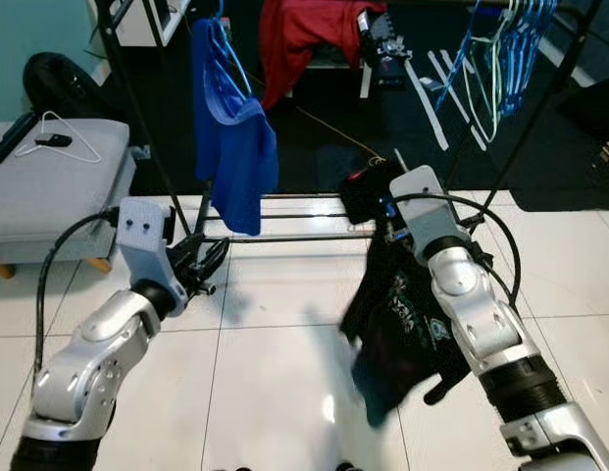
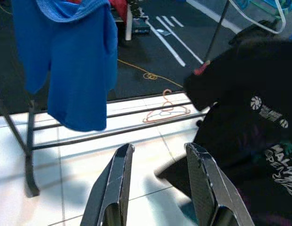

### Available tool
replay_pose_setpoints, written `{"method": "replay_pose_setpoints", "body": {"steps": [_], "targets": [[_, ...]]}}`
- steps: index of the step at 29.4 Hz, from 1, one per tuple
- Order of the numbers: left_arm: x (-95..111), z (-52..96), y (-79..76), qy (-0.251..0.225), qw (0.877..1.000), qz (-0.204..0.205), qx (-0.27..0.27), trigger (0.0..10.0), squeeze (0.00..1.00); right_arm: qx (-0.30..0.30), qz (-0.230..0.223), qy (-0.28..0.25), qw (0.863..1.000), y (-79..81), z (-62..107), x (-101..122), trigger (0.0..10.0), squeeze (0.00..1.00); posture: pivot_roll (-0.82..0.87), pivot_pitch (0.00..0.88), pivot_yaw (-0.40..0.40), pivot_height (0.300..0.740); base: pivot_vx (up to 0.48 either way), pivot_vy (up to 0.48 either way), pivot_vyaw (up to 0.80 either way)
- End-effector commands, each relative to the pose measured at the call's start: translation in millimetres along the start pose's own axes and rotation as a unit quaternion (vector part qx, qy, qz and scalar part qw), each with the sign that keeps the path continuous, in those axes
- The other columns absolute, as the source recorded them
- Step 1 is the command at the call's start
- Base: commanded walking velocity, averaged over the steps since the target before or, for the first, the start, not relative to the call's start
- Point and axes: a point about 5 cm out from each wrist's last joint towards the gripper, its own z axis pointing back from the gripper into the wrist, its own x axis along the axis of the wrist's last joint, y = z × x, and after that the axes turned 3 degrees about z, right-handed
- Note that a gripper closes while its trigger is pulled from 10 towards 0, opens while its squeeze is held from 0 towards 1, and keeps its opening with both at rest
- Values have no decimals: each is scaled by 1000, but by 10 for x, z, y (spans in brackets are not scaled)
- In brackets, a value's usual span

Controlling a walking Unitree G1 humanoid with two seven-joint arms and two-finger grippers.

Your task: Hang hanger

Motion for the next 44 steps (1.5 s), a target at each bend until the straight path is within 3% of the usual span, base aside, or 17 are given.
{"method": "replay_pose_setpoints", "body": {"steps": [1, 5, 10, 12, 13, 14, 15, 17, 18, 19, 21, 25, 29, 32, 34, 37, 44], "targets": [[-50, 11, -77, 14, 1000, 5, -27, 10000, 0, 1, -74, 3, 997, 16, 29, 8, 10000, 0, -73, 234, -39, 740, 0, 0, 0], [-52, 31, -217, 28, 996, -16, -80, 10000, 0, -22, -216, 49, 975, -32, -30, -98, 10000, 0, -68, 234, -44, 740, 0, 0, 0], [-58, 43, -246, 30, 995, -8, -90, 10000, 0, -17, -195, 28, 980, -65, -58, -54, 10000, 0, -67, 234, -47, 740, 0, 0, 0], [-70, 31, -206, 26, 997, 6, -67, 10000, 0, 19, -247, 13, 969, -9, -80, -20, 10000, 0, -65, 235, -49, 740, 0, 0, 0], [-98, 4, -72, 23, 999, 32, -8, 10000, 0, 58, -118, -54, 990, 41, -70, 120, 10000, 0, -70, 232, -52, 740, 0, 0, 0], [-98, 4, -72, 23, 999, 32, -8, 10000, 0, 58, -118, -54, 990, 41, -70, 120, 10000, 0, -70, 232, -52, 740, 0, 0, 0], [-124, -11, 22, 23, 998, 41, 33, 10000, 0, 117, 9, -120, 986, 180, 16, 204, 10000, 0, -75, 227, -56, 740, 0, 0, 0], [-124, -11, 22, 23, 998, 41, 33, 10000, 0, 117, 9, -120, 986, 180, 16, 204, 10000, 0, -75, 227, -56, 740, 0, 0, 0], [-137, -24, 69, 23, 997, 44, 54, 10000, 0, 161, 83, -156, 971, 306, 106, 204, 10000, 0, -69, 229, -61, 740, 0, 0, 0], [-141, -39, 83, 23, 997, 39, 62, 10000, 0, 175, 9, -81, 981, 372, 113, 51, 10000, 0, -69, 228, -63, 740, 0, 0, 0], [-140, -50, 76, 21, 997, 35, 62, 10000, 0, 177, -33, -45, 983, 406, 122, -36, 10000, 0, -76, 227, -66, 740, 0, 0, 0], [-138, -56, 69, 17, 997, 33, 63, 10000, 0, 165, 36, -32, 985, 416, 112, -87, 10000, 0, -72, 221, -67, 740, 0, 0, 0], [-101, -86, 38, 3, 997, 21, 71, 10000, 0, 153, -62, -34, 986, 425, 80, -30, 10000, 0, -69, 223, -75, 740, 0, 0, 0], [-101, -86, 38, 3, 997, 21, 71, 10000, 0, 153, -62, -34, 986, 425, 80, -30, 10000, 0, -69, 223, -75, 740, 0, 0, 0], [-101, -80, 53, 7, 997, 7, 79, 10000, 0, 65, -219, -1, 974, 252, 15, -57, 10000, 0, -77, 214, -71, 740, 0, 0, 0], [-90, -65, 49, 10, 997, 7, 74, 10000, 0, -1, -298, 35, 954, 109, 3, -188, 10000, 0, -76, 214, -69, 740, 0, 0, 0], [-72, -53, -58, 4, 999, 11, 46, 10000, 0, -24, -284, 18, 958, -16, 31, -226, 10000, 0, -82, 202, -66, 740, 0, 0, 0]]}}
